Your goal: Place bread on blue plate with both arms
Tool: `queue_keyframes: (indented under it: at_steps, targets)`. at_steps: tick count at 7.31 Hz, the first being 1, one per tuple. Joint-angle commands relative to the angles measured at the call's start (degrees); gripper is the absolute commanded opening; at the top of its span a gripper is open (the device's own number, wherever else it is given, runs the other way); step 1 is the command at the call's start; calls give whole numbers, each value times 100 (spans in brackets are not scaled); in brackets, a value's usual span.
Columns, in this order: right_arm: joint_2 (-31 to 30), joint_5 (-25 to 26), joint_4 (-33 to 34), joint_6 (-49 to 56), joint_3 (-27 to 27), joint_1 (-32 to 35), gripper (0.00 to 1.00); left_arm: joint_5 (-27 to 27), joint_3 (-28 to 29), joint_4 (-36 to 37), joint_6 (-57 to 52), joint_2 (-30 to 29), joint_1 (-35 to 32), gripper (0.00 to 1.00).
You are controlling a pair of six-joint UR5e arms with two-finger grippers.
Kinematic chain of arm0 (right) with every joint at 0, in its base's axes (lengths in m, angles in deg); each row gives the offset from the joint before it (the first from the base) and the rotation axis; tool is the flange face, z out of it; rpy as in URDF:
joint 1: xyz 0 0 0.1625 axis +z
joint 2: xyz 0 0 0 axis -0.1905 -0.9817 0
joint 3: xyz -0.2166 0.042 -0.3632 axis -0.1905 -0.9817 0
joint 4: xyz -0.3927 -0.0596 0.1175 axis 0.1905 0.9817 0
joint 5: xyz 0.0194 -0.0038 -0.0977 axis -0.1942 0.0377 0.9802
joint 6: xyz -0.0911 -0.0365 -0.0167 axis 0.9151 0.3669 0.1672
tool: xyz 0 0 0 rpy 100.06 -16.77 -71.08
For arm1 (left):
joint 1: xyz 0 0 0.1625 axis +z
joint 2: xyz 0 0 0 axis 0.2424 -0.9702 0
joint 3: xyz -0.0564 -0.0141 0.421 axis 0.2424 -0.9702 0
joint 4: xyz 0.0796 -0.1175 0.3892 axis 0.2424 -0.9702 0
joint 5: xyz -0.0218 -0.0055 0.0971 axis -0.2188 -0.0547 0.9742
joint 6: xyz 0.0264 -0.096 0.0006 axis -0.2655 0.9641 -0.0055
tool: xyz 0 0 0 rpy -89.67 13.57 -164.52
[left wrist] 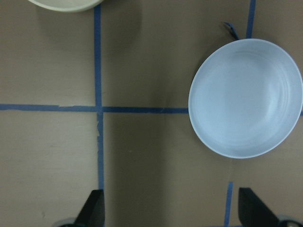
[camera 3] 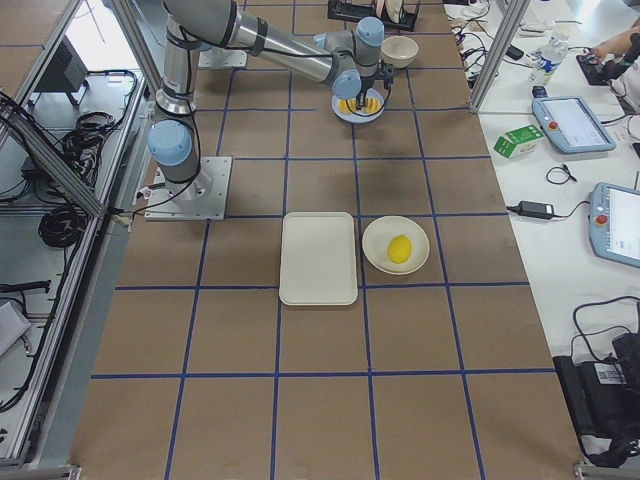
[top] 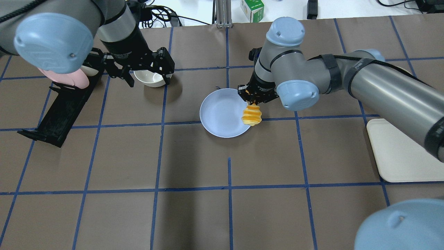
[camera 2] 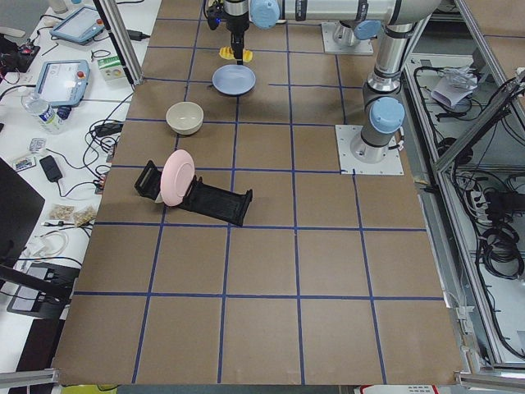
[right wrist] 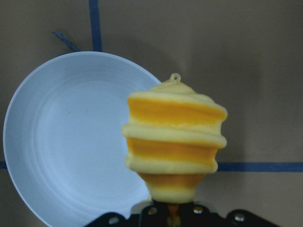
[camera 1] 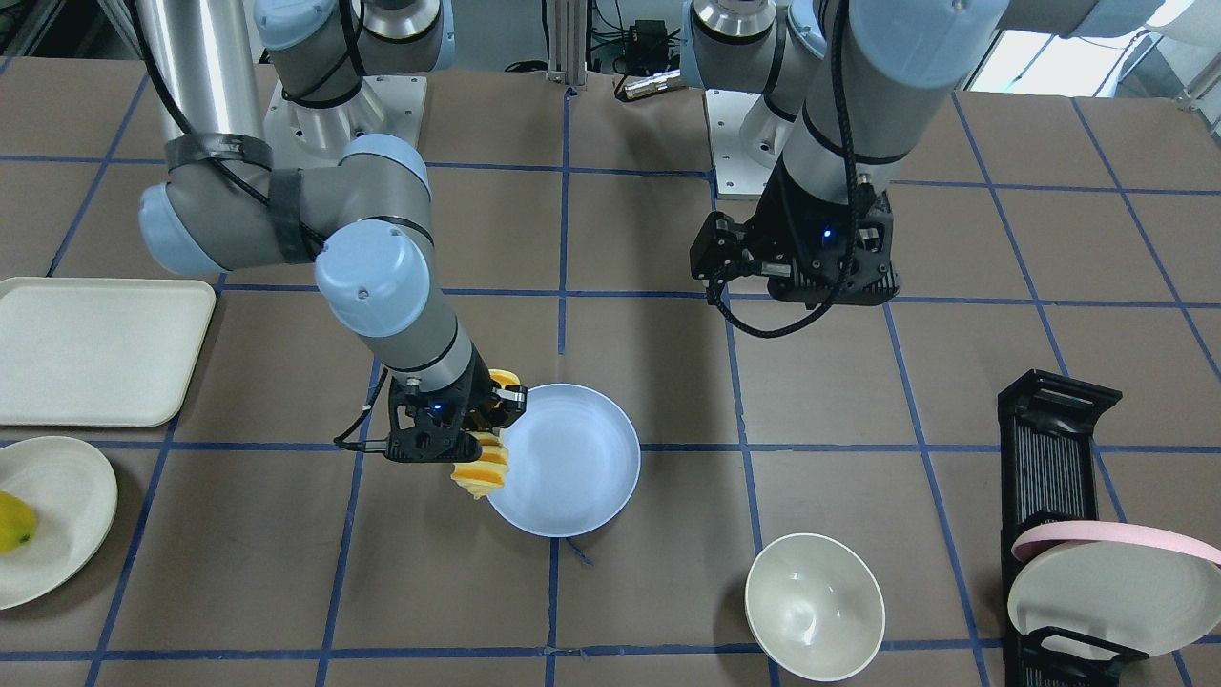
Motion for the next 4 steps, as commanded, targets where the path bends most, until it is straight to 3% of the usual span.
queue_keyframes:
  at_steps: [1, 2, 4]
  targets:
    - [366, -6, 514, -519, -3, 373, 0, 113, 99, -87, -46, 195, -2, 100]
    - [454, -6, 596, -539, 14, 418, 0, 87, 55, -43, -46, 291, -2, 100]
    - [543, -6, 596, -713, 40, 488, 83, 78, 19, -34, -46, 345, 7, 100]
